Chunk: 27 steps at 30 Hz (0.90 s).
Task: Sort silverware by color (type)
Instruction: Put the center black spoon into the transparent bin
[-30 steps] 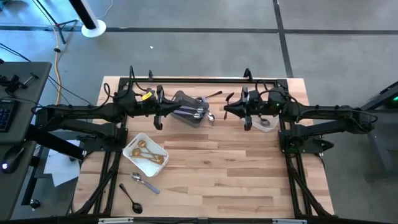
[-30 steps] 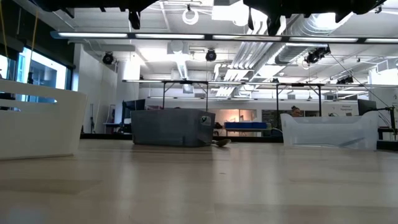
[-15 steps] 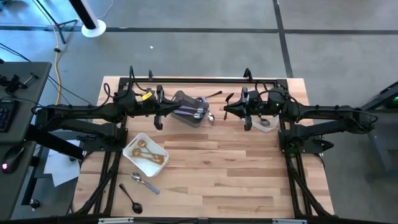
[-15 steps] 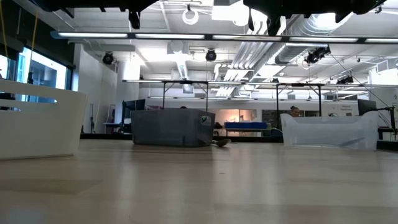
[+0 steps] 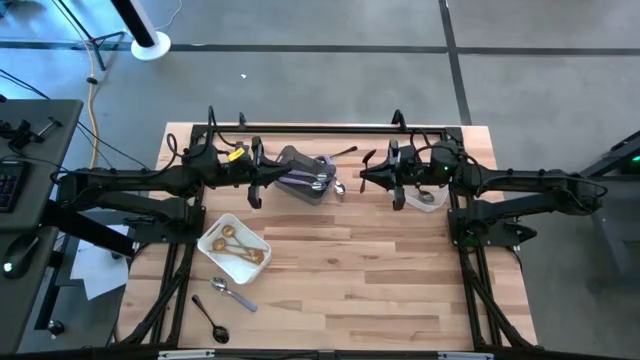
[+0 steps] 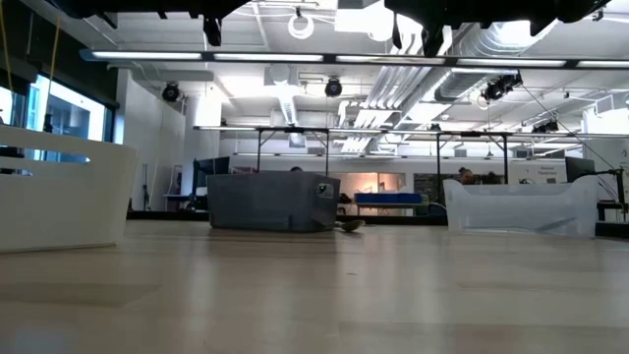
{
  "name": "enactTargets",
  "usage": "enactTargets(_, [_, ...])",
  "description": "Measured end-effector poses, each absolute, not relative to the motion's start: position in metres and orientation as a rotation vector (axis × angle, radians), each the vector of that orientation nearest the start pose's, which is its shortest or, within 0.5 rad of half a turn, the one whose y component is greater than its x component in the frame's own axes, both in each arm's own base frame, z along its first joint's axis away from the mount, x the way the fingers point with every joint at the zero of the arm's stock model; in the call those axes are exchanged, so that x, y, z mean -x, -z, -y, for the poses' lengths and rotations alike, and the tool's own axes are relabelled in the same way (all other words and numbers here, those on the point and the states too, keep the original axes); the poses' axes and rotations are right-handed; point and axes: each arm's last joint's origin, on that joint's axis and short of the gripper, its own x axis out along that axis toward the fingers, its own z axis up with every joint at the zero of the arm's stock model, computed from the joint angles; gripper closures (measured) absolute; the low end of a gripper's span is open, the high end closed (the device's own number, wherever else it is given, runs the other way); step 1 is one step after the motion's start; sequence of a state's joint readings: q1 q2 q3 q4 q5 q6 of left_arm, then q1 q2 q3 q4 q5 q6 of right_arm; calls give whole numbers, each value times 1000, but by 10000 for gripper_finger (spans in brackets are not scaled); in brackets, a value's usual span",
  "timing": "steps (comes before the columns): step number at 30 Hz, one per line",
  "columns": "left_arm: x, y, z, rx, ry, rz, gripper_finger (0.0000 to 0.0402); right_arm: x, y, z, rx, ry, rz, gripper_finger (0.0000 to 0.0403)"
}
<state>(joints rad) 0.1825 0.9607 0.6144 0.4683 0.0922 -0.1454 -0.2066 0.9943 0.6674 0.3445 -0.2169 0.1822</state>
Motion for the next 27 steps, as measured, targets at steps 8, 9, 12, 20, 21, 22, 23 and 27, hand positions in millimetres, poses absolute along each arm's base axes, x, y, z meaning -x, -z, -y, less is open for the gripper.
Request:
enactTargets(8, [-212, -305, -36, 129, -81, 127, 401, -219, -301, 43, -264, 110, -83, 403])
enactTargets(9, [-212, -305, -36, 129, -81, 127, 401, -219, -304, 44, -285, 144, -136, 403])
enactTargets(12, [-212, -305, -36, 129, -81, 128, 401, -214, -322, 49, -273, 242, -337, 403])
enactTargets(20, [-212, -305, -37, 128, -82, 128, 401, -185, -329, 78, -397, 582, -817, 403])
enactTargets(21, [-212, -305, -37, 128, -83, 128, 401, -182, -324, 82, -430, 621, -858, 403])
enactTargets(22, [-212, -305, -37, 127, -85, 128, 401, -180, -317, 85, -457, 651, -894, 403])
enactTargets(23, [-212, -305, -37, 119, -91, 128, 401, -177, -311, 88, -475, 674, -929, 403])
enactTargets(27, [-212, -305, -37, 105, -103, 128, 401, -166, -278, 96, -516, 756, -1061, 403])
